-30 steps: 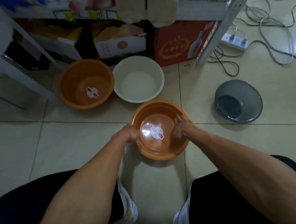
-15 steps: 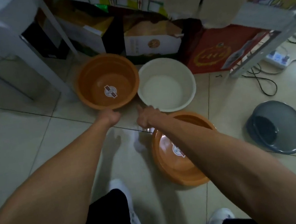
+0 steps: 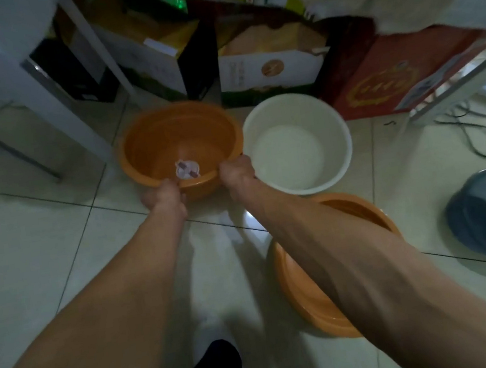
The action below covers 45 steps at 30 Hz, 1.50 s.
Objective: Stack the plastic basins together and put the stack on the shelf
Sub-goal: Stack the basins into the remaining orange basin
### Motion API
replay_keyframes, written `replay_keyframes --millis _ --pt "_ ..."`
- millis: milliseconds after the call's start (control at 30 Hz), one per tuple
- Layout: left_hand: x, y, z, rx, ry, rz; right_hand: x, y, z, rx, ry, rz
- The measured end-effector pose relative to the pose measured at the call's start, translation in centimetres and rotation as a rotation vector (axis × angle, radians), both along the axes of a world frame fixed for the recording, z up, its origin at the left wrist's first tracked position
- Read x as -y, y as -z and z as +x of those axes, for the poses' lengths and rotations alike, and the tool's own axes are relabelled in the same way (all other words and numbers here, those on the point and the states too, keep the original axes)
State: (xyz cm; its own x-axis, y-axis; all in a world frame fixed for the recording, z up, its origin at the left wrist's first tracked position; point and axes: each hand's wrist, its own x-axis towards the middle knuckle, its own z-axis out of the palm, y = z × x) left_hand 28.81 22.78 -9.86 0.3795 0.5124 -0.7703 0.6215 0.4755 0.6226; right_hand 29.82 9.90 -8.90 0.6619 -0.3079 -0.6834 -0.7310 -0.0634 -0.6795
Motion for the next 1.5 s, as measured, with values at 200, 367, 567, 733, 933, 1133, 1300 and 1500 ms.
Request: replay_keyframes --millis 200,367,567,733,933,1133,1300,1500 --pt "0.6 -7.9 -2.8 0.043 -0.061 0.187 6.7 -9.6 -5.5 0.111 -0.005 -0.090" --pt "4.2 -12.3 -7.0 0.045 0.391 0.258 16.9 -14.4 -14.4 0.144 0.015 -0.148" --pt "11.1 -12.7 -13.7 0.124 0.938 0.307 26.5 -11.1 -25.7 -0.076 0.005 -0.203" --pt "13.0 -8.5 -19.2 0.012 1.039 0.320 28.4 -9.1 -29.7 -0.123 0.037 -0.209" --pt "14.8 -8.2 -20.7 -0.142 1.078 0.326 27.7 -8.1 -31.2 -0.152 -0.046 -0.294" --pt "16.9 -6.4 -20.1 -0.067 1.398 0.461 26.8 -5.4 -31.0 -0.194 -0.168 -0.429" --pt "18.3 -6.7 -19.2 -0.154 1.629 0.593 27.2 -3.8 -29.6 -0.193 -0.343 -0.598" --pt "14.9 3.6 -22.1 -0.311 1.721 0.429 25.6 1.7 -31.8 -0.524 -0.667 -0.498"
